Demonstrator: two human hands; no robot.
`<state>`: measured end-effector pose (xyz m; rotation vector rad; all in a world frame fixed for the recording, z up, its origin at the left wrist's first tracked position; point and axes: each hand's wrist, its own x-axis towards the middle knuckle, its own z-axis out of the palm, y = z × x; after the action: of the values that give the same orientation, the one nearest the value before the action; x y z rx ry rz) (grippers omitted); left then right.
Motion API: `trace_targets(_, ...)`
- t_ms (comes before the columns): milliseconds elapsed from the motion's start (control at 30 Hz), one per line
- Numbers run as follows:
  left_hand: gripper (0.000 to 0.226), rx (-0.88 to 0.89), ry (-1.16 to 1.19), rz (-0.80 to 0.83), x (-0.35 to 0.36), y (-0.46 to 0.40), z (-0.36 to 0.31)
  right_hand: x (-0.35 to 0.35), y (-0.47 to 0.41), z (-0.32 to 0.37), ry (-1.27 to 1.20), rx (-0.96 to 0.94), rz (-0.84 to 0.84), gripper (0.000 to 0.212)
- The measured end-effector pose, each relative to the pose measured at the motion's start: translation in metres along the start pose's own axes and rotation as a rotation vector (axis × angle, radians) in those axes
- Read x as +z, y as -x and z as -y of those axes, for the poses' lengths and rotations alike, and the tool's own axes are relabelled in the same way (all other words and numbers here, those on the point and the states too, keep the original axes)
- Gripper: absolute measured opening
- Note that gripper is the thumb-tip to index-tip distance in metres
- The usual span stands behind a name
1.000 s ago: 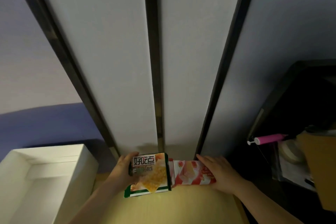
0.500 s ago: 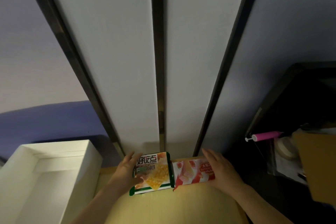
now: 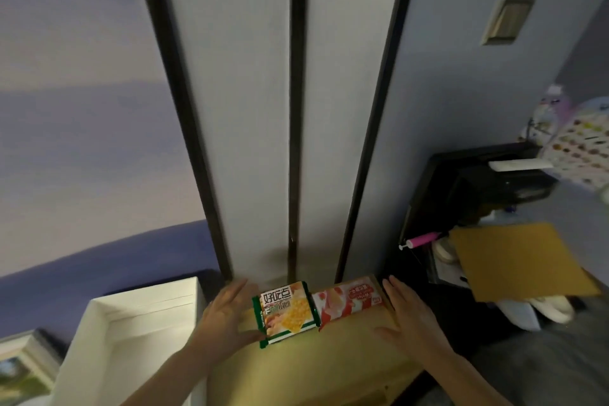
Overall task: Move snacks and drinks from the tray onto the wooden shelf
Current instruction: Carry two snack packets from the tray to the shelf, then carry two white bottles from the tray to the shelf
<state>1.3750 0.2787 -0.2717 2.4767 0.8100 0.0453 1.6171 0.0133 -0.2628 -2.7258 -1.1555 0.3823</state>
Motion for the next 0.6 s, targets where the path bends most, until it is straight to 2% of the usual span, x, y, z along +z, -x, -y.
trace_targets(233, 0.097, 0.101, 0.001, -0.057, -0.066, 0.093, 0.050, -0.010, 0.105, 0.056, -0.093, 0.066, -0.078, 0.101)
trace_targets(500, 0.091, -0.023, -0.063, -0.106, -0.109, 0.225, 0.129, 0.004, 0.190, 0.118, -0.126, -0.006, -0.129, 0.111)
trace_targets(600, 0.092, -0.081, -0.072, -0.137, -0.114, 0.284, 0.154, 0.017, 0.214, 0.144, -0.023, -0.067, -0.114, 0.111)
